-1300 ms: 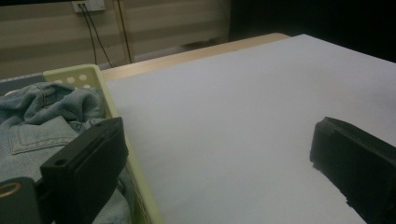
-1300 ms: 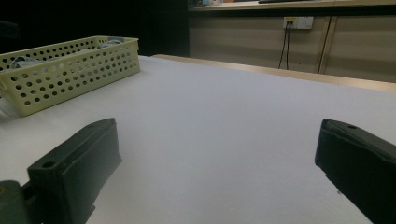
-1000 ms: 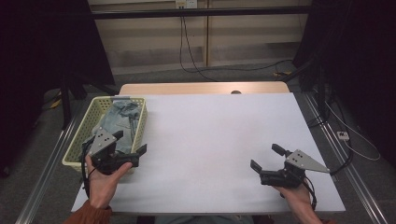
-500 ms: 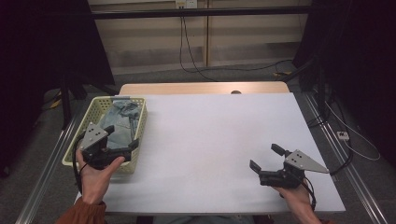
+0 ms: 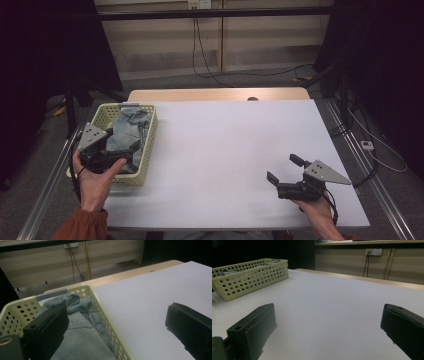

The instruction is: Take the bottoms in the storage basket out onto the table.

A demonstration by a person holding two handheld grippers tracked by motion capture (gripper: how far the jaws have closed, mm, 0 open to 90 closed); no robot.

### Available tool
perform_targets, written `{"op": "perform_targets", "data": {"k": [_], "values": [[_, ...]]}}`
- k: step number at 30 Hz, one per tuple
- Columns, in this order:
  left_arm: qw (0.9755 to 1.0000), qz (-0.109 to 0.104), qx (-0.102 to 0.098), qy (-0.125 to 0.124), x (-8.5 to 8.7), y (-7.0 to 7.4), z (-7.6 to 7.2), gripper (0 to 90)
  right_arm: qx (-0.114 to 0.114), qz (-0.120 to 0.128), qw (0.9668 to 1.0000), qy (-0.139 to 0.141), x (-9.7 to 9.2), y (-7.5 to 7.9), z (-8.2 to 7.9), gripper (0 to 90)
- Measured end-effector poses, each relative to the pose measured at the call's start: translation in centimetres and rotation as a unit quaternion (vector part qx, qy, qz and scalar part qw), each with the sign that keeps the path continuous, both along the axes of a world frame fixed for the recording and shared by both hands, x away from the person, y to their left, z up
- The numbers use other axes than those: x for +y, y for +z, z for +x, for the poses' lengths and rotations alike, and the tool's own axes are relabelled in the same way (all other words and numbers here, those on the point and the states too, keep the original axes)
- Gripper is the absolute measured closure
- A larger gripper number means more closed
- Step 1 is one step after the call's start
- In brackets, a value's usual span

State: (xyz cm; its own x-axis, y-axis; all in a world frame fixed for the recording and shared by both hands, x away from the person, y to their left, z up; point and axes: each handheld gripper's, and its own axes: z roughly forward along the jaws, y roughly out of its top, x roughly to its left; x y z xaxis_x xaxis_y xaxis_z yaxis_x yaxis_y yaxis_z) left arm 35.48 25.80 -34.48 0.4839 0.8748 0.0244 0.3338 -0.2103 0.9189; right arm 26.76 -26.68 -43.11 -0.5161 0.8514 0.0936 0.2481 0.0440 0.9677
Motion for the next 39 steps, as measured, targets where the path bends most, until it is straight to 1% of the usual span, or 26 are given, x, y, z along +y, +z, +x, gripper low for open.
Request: {"op": "perform_targets", "data": {"k": [4, 6, 8, 10, 12, 16, 19, 21, 22, 23, 24, 26, 28, 31, 34, 36, 39], "values": [[0.9999, 0.010, 0.002, 0.004, 0.3, 0.4, 0.7, 4.1, 0.001, 0.001, 1.0000, 0.000, 0.1, 0.0, 0.0, 0.0], [0.9999, 0.008, 0.010, 0.003, 0.4, 0.5, 1.1, 3.9, 0.002, 0.002, 1.0000, 0.001, 0.1, 0.0, 0.1, 0.0], [0.9998, 0.013, 0.014, 0.004, 0.6, 0.6, 1.4, 3.9, 0.003, 0.002, 1.0000, 0.001, 0.1, 0.0, 0.1, 0.0], [0.9997, 0.017, 0.015, 0.010, 0.7, 0.6, 1.7, 4.2, 0.003, 0.002, 1.0000, 0.002, 0.1, 0.0, 0.1, 0.0], [0.9995, 0.018, 0.019, 0.016, 0.7, 0.5, 2.1, 4.3, 0.002, 0.001, 1.0000, 0.003, 0.1, 0.0, 0.1, 0.0], [0.9991, 0.025, 0.030, 0.017, 0.8, 0.3, 2.9, 4.3, 0.003, 0.002, 1.0000, 0.004, 0.2, 0.0, 0.2, 0.0], [0.9984, 0.033, 0.043, 0.019, 0.9, 0.0, 3.7, 4.0, 0.003, 0.000, 1.0000, 0.006, 0.2, 0.0, 0.3, 0.0], [0.9974, 0.044, 0.055, 0.014, 0.9, -0.3, 4.2, 4.2, 0.003, 0.001, 1.0000, 0.005, 0.2, 0.0, 0.3, 0.0], [0.9971, 0.043, 0.061, 0.014, 1.0, -0.5, 4.4, 4.1, 0.003, 0.000, 1.0000, 0.006, 0.2, 0.0, 0.3, 0.0], [0.9966, 0.045, 0.067, 0.018, 1.1, -0.6, 4.7, 4.1, 0.004, 0.002, 1.0000, 0.005, 0.2, 0.0, 0.2, 0.0], [0.9962, 0.043, 0.072, 0.021, 1.2, -0.7, 4.9, 4.1, 0.004, 0.002, 1.0000, 0.005, 0.2, 0.0, 0.2, 0.0], [0.9954, 0.047, 0.079, 0.025, 1.4, -1.0, 5.4, 4.1, 0.005, 0.003, 1.0000, 0.005, 0.2, 0.0, 0.2, 0.0], [0.9947, 0.046, 0.088, 0.027, 1.5, -1.2, 6.0, 4.2, 0.006, 0.002, 1.0000, 0.007, 0.2, 0.0, 0.3, 0.0], [0.9931, 0.052, 0.100, 0.031, 1.6, -1.7, 6.7, 4.4, 0.006, 0.003, 1.0000, 0.006, 0.2, 0.0, 0.3, 0.0], [0.9908, 0.062, 0.116, 0.031, 1.6, -2.2, 7.6, 4.6, 0.007, 0.003, 1.0000, 0.006, 0.2, -0.1, 0.3, 0.0], [0.9896, 0.062, 0.125, 0.034, 1.6, -2.5, 8.1, 5.1, 0.007, 0.004, 1.0000, 0.005, 0.3, 0.0, 0.3, 0.0], [0.9883, 0.063, 0.133, 0.039, 1.5, -2.9, 8.8, 5.1, 0.006, 0.002, 1.0000, 0.006, 0.2, -0.1, 0.3, 0.0]]}}
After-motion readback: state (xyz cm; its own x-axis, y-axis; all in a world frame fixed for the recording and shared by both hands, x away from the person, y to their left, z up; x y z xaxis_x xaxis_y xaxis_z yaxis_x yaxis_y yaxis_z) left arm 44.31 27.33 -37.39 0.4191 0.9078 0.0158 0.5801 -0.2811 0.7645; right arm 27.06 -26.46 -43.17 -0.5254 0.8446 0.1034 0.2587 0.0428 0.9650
